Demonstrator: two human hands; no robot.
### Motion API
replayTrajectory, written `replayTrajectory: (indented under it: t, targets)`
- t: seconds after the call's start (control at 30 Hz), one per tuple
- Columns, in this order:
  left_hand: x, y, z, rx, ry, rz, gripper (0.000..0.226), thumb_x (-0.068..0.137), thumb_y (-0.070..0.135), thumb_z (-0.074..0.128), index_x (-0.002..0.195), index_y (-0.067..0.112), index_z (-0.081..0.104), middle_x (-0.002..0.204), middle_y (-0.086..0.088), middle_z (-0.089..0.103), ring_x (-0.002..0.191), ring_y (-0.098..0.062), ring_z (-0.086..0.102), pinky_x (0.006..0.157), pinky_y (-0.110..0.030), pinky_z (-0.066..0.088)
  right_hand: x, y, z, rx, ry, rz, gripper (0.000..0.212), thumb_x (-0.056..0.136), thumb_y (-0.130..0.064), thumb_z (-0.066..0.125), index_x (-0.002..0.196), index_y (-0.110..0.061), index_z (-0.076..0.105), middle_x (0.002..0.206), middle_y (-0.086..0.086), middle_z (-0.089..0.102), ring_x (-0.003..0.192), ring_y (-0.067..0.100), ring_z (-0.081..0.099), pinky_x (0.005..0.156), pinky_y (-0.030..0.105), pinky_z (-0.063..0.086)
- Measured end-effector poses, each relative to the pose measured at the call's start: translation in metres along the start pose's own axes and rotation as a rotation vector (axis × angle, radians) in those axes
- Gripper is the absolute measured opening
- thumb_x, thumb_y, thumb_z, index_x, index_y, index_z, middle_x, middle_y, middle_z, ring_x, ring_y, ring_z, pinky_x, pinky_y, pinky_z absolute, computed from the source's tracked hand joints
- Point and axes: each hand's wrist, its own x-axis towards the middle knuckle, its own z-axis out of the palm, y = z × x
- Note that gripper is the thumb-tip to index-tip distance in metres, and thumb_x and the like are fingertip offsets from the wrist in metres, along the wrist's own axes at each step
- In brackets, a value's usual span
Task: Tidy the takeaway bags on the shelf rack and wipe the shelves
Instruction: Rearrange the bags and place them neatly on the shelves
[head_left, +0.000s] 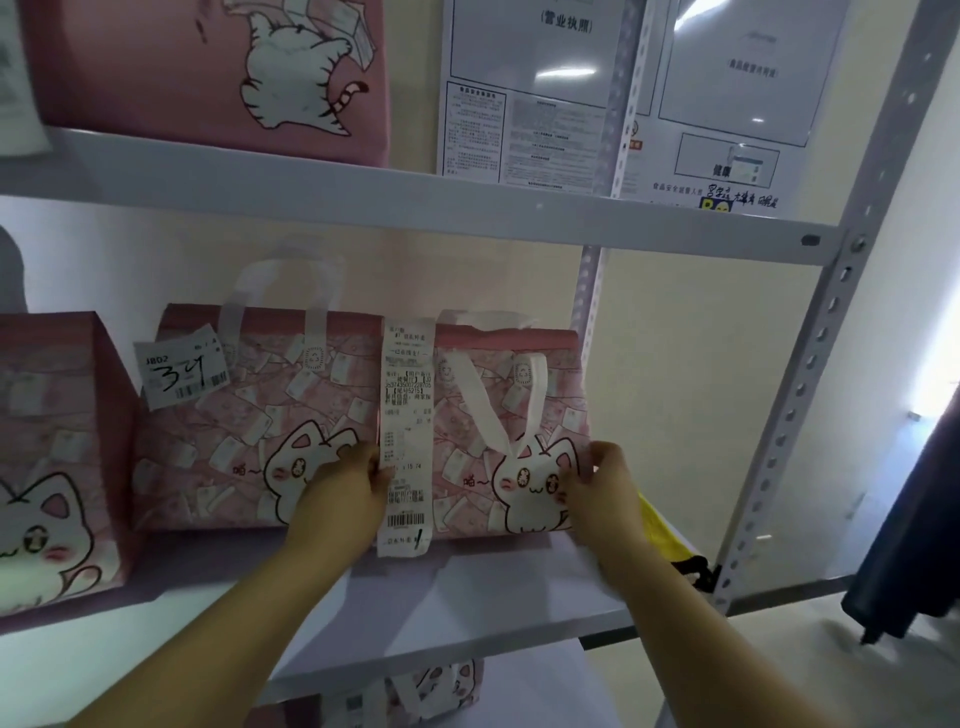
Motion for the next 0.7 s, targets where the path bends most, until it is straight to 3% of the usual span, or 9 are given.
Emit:
replayTrajectory:
  t: [0.13, 0.27, 0.37, 0.43, 0.5, 0.57, 0.7]
  targets:
    - [-0.003, -0.006, 0.002, -0.045, -0.006, -0.024, 0.016, 0.092, 0.018, 0.052, 0.104, 0.009, 0.059, 0.098, -0.007, 0.069, 0.083, -0.024, 0.063, 0.066, -0.028, 0.049, -0.006, 0.007, 0.003, 0.017, -0.001, -0.026, 0.021, 0.086, -0.015, 0.059, 0.1, -0.022, 0.045, 0.085, -0.014, 0.055, 0.075, 0.006, 0.057, 0.055, 0.025, 0.047]
    - [-0.01, -0.007, 0.007, -0.112, -0.01, -0.056, 0.017, 0.091, 0.016, 0.055, 0.104, 0.01, 0.062, 0.101, -0.008, 0.068, 0.082, -0.02, 0.061, 0.07, -0.029, 0.049, -0.009, 0.01, -0.002, -0.007, -0.052, 0.002, 0.025, 0.086, -0.018, 0.061, 0.107, -0.014, 0.047, 0.093, -0.006, 0.057, 0.082, 0.017, 0.062, 0.071, 0.041, 0.056]
    - [-0.018, -0.003, 0.008, -0.148, 0.002, -0.068, 0.021, 0.09, 0.018, 0.058, 0.11, 0.012, 0.062, 0.104, -0.005, 0.068, 0.083, -0.016, 0.059, 0.07, -0.023, 0.045, -0.013, 0.01, -0.012, -0.015, -0.073, 0.023, 0.037, 0.085, -0.022, 0.062, 0.119, -0.013, 0.048, 0.114, 0.004, 0.056, 0.095, 0.025, 0.061, 0.078, 0.043, 0.055]
    - [-0.023, 0.001, 0.005, -0.162, 0.027, -0.071, 0.022, 0.089, 0.02, 0.059, 0.11, 0.013, 0.062, 0.104, -0.003, 0.068, 0.08, -0.013, 0.058, 0.068, -0.022, 0.044, -0.016, 0.009, -0.022, -0.079, -0.038, -0.016, 0.045, 0.086, -0.026, 0.061, 0.127, -0.013, 0.046, 0.124, 0.004, 0.05, 0.104, 0.022, 0.055, 0.078, 0.034, 0.049]
    - [-0.028, 0.006, -0.002, -0.164, 0.052, -0.08, 0.019, 0.089, 0.021, 0.058, 0.106, 0.014, 0.062, 0.102, -0.002, 0.068, 0.074, -0.01, 0.057, 0.061, -0.02, 0.042, -0.021, 0.003, -0.033, -0.112, 0.008, -0.092, 0.041, 0.087, -0.027, 0.06, 0.125, -0.016, 0.048, 0.124, 0.0, 0.051, 0.099, 0.013, 0.05, 0.068, 0.021, 0.04]
    - [-0.034, 0.011, -0.012, -0.161, 0.075, -0.081, 0.02, 0.088, 0.021, 0.058, 0.107, 0.014, 0.061, 0.098, 0.002, 0.064, 0.073, -0.007, 0.055, 0.055, -0.018, 0.04, -0.027, -0.006, -0.044, -0.074, 0.008, -0.157, 0.031, 0.088, -0.027, 0.06, 0.117, -0.022, 0.05, 0.116, -0.007, 0.054, 0.095, 0.007, 0.049, 0.062, 0.013, 0.034]
    - [-0.05, 0.03, -0.043, -0.165, 0.139, -0.087, 0.017, 0.087, 0.031, 0.062, 0.1, 0.022, 0.058, 0.097, 0.009, 0.058, 0.079, -0.003, 0.055, 0.059, -0.021, 0.041, -0.046, -0.037, -0.062, 0.014, -0.052, -0.333, 0.018, 0.088, -0.025, 0.061, 0.097, -0.038, 0.052, 0.096, -0.02, 0.06, 0.089, -0.004, 0.057, 0.064, 0.009, 0.039]
